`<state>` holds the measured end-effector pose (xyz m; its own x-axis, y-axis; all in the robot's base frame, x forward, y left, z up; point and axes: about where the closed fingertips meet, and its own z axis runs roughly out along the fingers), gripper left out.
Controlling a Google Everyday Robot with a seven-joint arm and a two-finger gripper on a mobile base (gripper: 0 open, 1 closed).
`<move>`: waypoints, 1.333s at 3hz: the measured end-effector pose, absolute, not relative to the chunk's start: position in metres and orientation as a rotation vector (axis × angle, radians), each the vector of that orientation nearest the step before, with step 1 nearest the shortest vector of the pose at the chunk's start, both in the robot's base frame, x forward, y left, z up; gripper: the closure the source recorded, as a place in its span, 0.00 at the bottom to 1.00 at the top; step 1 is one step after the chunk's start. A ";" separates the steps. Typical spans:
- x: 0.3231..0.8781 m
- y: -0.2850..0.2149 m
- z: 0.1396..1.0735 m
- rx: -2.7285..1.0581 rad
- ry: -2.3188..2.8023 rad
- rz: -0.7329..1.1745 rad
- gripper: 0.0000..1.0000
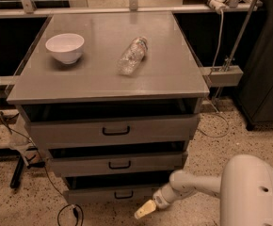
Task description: Close bottom drawer
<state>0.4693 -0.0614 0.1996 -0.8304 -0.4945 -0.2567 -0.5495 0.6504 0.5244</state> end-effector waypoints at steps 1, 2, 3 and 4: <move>0.469 -0.061 0.200 -0.879 2.771 0.927 0.19; 0.469 -0.061 0.200 -0.878 2.771 0.927 0.43; 0.473 -0.057 0.192 -0.809 2.747 0.967 0.66; 0.485 -0.048 0.177 -0.734 2.708 0.988 0.89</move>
Offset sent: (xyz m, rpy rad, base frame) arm 0.0000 0.0000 0.0000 0.0000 0.0000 0.0000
